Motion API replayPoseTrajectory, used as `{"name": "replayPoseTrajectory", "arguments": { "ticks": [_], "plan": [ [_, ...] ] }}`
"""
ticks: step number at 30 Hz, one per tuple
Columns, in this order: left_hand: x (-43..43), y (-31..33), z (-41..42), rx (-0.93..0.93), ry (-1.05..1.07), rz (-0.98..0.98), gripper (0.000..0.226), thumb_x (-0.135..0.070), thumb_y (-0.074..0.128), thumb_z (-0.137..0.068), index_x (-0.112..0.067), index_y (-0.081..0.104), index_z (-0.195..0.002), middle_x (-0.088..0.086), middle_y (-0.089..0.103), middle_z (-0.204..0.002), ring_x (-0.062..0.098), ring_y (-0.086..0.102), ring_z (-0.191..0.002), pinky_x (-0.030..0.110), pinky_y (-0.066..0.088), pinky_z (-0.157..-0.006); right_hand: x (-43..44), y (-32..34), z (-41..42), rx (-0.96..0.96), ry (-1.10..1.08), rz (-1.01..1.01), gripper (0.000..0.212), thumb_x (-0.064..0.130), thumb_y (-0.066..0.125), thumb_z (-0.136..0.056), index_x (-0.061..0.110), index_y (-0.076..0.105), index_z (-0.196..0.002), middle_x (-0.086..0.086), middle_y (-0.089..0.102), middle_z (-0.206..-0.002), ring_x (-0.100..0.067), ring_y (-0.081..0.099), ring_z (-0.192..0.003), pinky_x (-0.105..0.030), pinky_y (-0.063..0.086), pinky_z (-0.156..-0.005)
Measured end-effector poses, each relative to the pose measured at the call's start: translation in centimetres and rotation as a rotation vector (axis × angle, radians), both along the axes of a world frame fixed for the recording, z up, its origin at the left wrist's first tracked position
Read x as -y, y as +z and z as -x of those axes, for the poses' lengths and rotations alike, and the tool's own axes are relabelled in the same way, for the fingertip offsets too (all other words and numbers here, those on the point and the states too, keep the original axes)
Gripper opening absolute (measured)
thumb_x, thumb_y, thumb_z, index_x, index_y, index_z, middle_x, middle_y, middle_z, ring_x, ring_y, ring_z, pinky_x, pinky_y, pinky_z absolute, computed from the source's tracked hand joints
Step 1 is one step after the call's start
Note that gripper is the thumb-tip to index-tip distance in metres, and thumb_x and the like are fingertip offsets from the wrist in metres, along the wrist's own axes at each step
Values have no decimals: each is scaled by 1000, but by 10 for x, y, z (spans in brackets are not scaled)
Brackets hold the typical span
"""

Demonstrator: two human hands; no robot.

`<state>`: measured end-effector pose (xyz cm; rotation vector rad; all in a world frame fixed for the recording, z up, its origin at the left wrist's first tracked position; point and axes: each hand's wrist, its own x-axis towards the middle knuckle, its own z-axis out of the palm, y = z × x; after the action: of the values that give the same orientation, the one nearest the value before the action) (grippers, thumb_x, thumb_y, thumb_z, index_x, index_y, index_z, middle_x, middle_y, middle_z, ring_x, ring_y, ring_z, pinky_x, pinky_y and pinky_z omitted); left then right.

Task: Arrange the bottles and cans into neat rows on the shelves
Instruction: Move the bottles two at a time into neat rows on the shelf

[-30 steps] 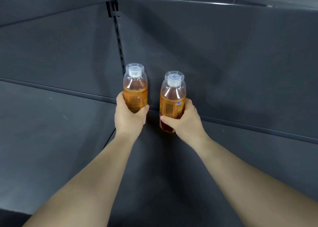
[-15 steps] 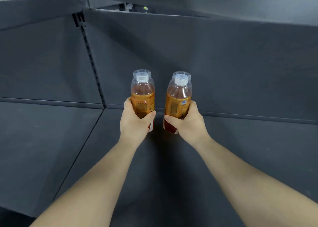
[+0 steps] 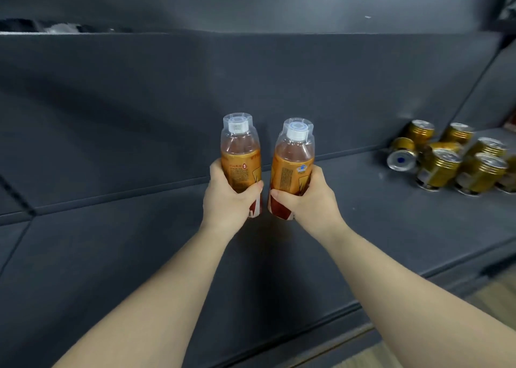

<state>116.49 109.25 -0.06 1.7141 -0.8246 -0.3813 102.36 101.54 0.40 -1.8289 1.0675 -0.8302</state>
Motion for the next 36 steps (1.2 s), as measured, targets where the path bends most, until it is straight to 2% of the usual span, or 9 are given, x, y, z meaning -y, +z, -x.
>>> {"name": "replayPoseTrajectory", "arguments": {
  "ticks": [5,9,15,18,21,28,31,33,36],
  "plan": [
    [40,6,82,7,-137,-7,71,-33,81,-81,-28,36,-137,-10,54,-120,14,57,-112,39,53,-95,20,3,92,10,-162,-9,70,39,81,-81,28,39,-136,13,58,-120,-13,58,-111,-34,55,-93],
    [66,9,156,14,-257,-25,71,-34,81,-81,-28,36,-137,-9,55,-120,16,58,-112,40,53,-94,29,6,170,9,-289,-32,72,39,81,-80,29,38,-137,11,58,-127,-12,55,-114,-38,52,-98],
    [98,5,272,-11,-420,-30,63,-34,81,-81,-29,40,-129,-9,59,-115,16,62,-107,39,55,-89,35,1,290,-1,-474,-37,60,41,82,-76,35,42,-121,12,63,-113,-15,61,-106,-39,55,-91],
    [109,3,329,-5,-515,-26,66,-33,81,-81,-30,38,-131,-17,56,-107,12,60,-103,36,54,-88,36,-4,345,-17,-558,-33,62,42,82,-76,32,43,-123,10,62,-116,-16,60,-106,-40,54,-91],
    [120,0,381,-2,-595,-20,70,-34,81,-81,-30,37,-136,-16,56,-111,10,58,-104,32,51,-87,35,-8,399,-12,-628,-41,59,43,82,-76,35,41,-117,12,62,-112,-15,60,-104,-38,54,-90],
    [143,-2,491,26,-775,-24,63,-35,80,-82,-32,36,-127,-19,52,-103,3,56,-92,20,45,-75,34,-14,508,15,-817,-43,58,41,83,-74,35,44,-116,18,62,-105,-11,61,-99,-38,55,-86],
    [156,-6,530,23,-859,-42,67,-35,80,-81,-30,37,-132,-18,53,-106,6,57,-99,27,49,-83,35,-16,544,13,-888,-51,57,41,83,-75,34,43,-116,18,60,-104,-7,59,-96,-29,52,-78],
    [166,-9,554,30,-906,-48,69,-36,81,-79,-28,39,-133,-15,56,-109,11,59,-103,34,52,-88,39,-19,567,10,-938,-58,58,40,83,-75,33,44,-117,14,62,-107,-12,60,-99,-35,55,-83],
    [187,-15,588,57,-972,-58,68,-37,80,-79,-29,38,-132,-19,55,-105,10,59,-103,34,52,-89,52,-26,597,0,-1001,-86,59,39,83,-75,35,42,-117,12,62,-109,-16,60,-103,-43,56,-89]
  ]
}}
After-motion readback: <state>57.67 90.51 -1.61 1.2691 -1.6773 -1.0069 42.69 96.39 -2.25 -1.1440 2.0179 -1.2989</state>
